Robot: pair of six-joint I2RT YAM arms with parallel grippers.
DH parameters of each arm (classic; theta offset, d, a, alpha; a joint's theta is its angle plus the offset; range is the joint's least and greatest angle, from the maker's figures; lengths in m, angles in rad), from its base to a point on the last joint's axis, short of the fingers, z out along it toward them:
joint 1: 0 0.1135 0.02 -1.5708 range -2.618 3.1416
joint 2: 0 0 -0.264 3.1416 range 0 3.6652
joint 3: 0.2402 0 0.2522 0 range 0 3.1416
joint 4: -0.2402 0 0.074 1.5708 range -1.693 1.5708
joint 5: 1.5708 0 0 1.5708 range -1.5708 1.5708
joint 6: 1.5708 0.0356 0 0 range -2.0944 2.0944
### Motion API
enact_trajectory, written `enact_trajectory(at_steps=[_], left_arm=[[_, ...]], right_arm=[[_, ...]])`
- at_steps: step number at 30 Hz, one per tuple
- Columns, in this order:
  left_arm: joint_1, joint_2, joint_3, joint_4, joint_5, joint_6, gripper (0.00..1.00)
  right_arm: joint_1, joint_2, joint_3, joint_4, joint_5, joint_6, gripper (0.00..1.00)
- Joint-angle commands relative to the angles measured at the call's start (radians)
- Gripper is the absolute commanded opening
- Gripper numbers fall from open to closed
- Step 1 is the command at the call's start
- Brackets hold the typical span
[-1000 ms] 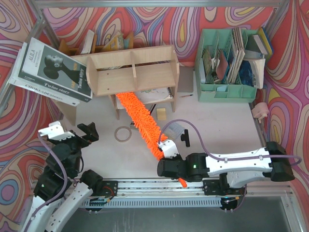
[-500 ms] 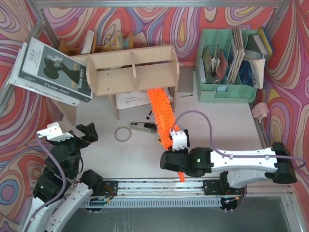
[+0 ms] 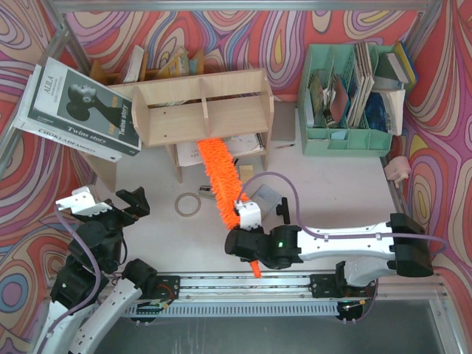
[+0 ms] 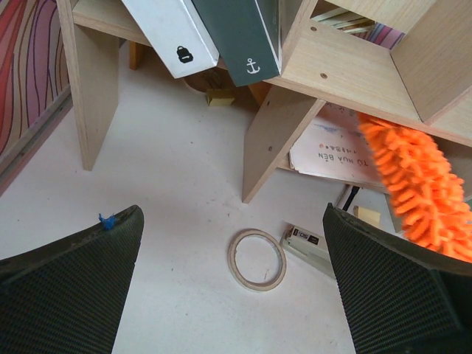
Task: Dust the bookshelf with a duster
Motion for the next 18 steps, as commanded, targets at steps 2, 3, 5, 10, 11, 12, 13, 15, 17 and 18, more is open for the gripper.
enact_trajectory(at_steps=[2,3,5,10,11,12,13,15,17,18], left_arm=[[0.005,-0.008,0.006,-0.011,-0.005,-0.006,0.98],[0.006,-0.009,0.007,-0.012,-0.007,-0.008,0.98],[0.006,-0.009,0.006,-0.012,-0.008,-0.008,0.98],[0.006,-0.005,0.007,-0.013,-0.012,-0.006,0.98],[0.006,-0.004,0.007,-0.012,-0.013,-0.006,0.98],[0.006,-0.003,0.006,-0.013,-0.013,-0.006,0.98],[0.005,-0.001,0.006,-0.012,-0.013,-0.006,0.98],[0.006,0.004,0.007,-0.012,-0.011,-0.006,0.98],[0.006,0.008,0.007,-0.011,-0.010,-0.005,0.98],[0.006,0.010,0.007,-0.011,-0.010,-0.005,0.98]], right_arm=[[0.005,0.046,0.090,0.273,-0.039,-0.244,0.00],[0.005,0.059,0.099,0.281,-0.055,-0.264,0.00],[0.007,0.084,0.114,0.300,-0.101,-0.305,0.00],[0.019,0.131,0.151,0.252,-0.100,-0.309,0.00],[0.020,0.125,0.144,0.222,-0.077,-0.282,0.00],[0.019,0.115,0.133,0.202,-0.056,-0.253,0.00],[0.020,0.101,0.117,0.180,-0.030,-0.223,0.00],[0.019,0.066,0.092,0.101,0.046,-0.129,0.00],[0.018,0.027,0.071,0.002,0.105,-0.007,0.00],[0.018,0.007,0.058,-0.031,0.124,0.031,0.00]])
